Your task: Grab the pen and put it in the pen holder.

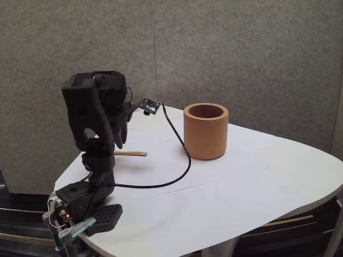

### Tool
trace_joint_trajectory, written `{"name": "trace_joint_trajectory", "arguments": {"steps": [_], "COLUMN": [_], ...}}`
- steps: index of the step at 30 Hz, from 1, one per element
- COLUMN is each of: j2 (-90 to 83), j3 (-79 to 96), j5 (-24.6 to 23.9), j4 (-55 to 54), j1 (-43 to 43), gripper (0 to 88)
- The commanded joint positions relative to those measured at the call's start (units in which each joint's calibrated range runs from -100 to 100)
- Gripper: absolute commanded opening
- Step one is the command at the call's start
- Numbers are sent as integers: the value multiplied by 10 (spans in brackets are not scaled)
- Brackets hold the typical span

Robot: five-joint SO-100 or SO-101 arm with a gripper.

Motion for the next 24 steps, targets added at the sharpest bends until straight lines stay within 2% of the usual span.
{"name": "trace_joint_trajectory", "arguments": {"steps": [1, 9, 12, 24], "j2": [61, 149, 168, 229], "j3": [-88, -132, -147, -208], "j5": [-1, -1, -17, -26], "j4": [-4, -2, 0, 3], "j1": [-4, -40, -50, -51], "gripper": [100, 100, 100, 100]}}
